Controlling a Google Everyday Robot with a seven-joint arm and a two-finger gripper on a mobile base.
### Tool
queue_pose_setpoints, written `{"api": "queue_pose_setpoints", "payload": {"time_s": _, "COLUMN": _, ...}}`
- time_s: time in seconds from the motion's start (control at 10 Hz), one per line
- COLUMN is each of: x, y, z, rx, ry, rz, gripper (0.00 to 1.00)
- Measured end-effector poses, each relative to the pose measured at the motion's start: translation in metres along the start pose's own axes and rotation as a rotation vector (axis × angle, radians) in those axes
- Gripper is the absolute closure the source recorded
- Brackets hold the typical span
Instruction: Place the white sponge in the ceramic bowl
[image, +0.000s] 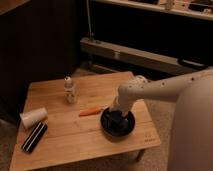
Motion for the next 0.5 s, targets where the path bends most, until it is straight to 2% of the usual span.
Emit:
{"api": "queue_pose_setpoints", "payload": {"time_s": 0.3, "x": 0.01, "y": -0.002, "z": -0.008, "rx": -0.02, "ry": 0.013, "rz": -0.033, "gripper": 0.2}}
{"api": "queue_pose_setpoints", "payload": {"time_s": 0.5, "x": 0.016, "y": -0.002, "z": -0.015, "rx": -0.06, "ry": 0.035, "rz": -0.071, "gripper": 0.2}}
